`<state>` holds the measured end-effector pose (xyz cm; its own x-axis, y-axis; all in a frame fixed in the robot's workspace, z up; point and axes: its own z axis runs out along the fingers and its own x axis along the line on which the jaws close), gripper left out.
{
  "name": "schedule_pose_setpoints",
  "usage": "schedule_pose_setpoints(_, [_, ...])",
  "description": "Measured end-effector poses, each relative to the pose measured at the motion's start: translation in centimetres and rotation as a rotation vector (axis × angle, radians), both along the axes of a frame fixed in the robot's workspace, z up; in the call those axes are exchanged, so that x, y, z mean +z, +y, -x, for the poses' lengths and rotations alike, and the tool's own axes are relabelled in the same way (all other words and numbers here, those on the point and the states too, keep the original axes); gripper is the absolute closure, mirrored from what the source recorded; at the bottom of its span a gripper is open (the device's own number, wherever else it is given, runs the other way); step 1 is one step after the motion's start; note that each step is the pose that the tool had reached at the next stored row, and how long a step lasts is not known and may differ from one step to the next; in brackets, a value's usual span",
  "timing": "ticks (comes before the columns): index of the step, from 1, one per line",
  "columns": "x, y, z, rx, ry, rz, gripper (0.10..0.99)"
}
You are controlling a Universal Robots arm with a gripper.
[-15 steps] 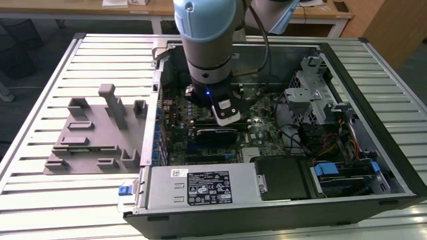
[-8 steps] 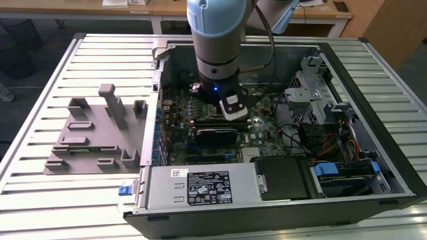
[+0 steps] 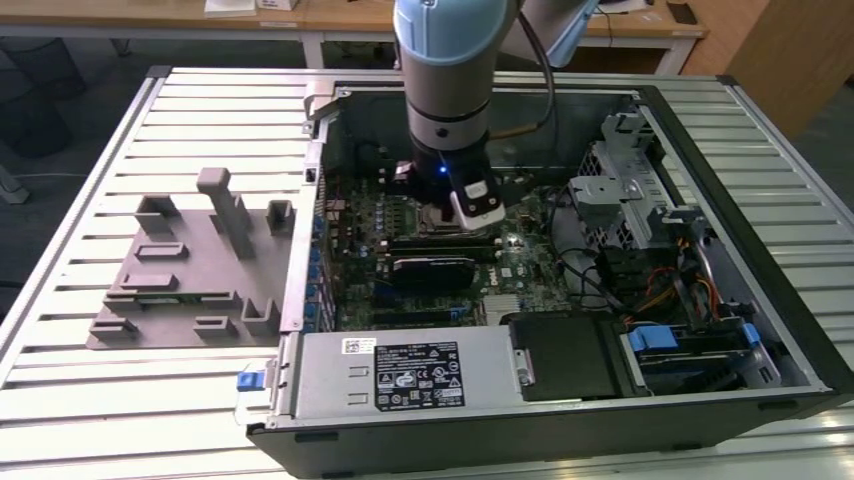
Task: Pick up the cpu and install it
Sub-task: 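Install the second cpu locking lever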
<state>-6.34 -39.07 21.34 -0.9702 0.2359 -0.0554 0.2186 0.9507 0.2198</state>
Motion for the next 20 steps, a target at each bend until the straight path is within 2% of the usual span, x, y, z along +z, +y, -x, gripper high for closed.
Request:
schedule_pose_setpoints(1, [-0.05,0.25,-0.1,0.0,0.0009,0.005,0.98])
schedule_pose_setpoints(5, [-0.21,1.15,-0.34,0.0,0.005,0.042,0.98])
schedule_pose_setpoints(8, [-0.25,2.44,-0.38,0.0,0.0057,0.048,0.98])
schedule_pose_setpoints(10, [-0.26,2.86,-0.38,0.0,0.0061,0.051,0.98])
schedule_pose_setpoints(11, [-0.27,2.9,-0.41,0.0,0.0071,0.059,0.98])
schedule_pose_setpoints(12, [-0.27,2.93,-0.45,0.0,0.0095,0.073,0.98])
schedule_pose_setpoints(14, [-0.26,2.99,-0.55,0.0,0.0168,0.103,0.98])
schedule_pose_setpoints(15, [-0.27,3.06,-0.58,0.0,0.0197,0.112,0.98])
schedule_pose_setpoints(20, [-0.31,3.18,-0.63,0.001,0.02,0.108,0.98])
